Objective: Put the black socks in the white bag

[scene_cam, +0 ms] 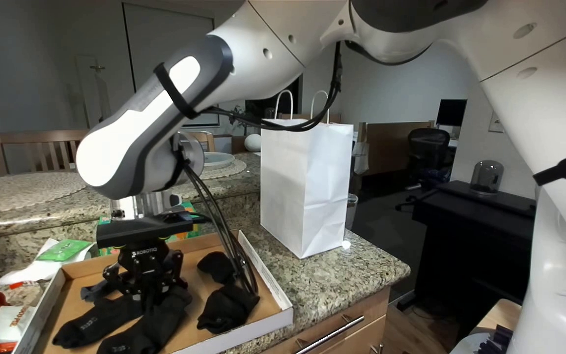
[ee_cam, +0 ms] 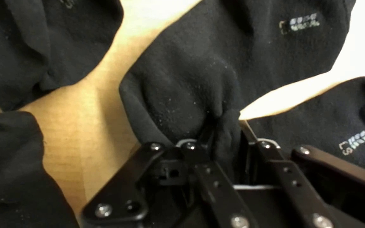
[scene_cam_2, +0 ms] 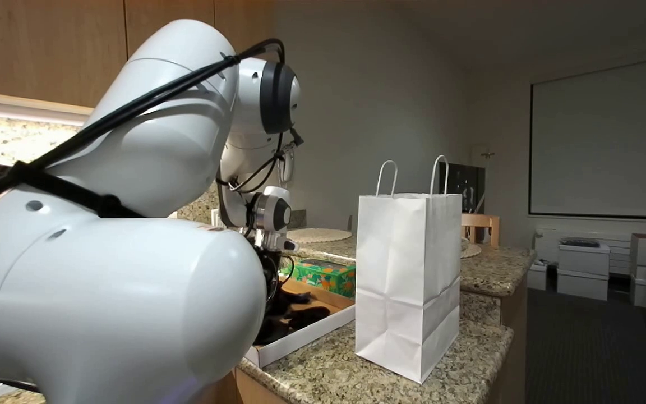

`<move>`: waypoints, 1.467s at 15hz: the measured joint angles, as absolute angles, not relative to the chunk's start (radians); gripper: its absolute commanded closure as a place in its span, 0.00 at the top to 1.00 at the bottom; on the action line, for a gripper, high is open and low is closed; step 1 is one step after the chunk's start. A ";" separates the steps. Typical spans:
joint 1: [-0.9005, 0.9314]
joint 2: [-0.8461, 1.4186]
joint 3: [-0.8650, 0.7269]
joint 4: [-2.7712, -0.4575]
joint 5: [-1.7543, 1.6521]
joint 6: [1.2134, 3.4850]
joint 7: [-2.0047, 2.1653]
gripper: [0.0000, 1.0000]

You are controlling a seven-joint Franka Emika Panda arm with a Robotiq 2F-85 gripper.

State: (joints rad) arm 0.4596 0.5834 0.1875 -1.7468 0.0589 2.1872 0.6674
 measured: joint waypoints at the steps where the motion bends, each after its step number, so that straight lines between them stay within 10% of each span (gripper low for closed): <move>1: 0.460 0.582 0.187 -1.747 0.059 2.187 0.672 0.12; 12: 0.460 0.300 0.193 -1.796 0.009 2.076 0.675 0.12; 22: 0.365 0.008 0.208 -1.479 -0.089 1.508 0.548 0.11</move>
State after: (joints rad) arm 0.3654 0.0085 0.2076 -1.4790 -0.0890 1.5084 0.5484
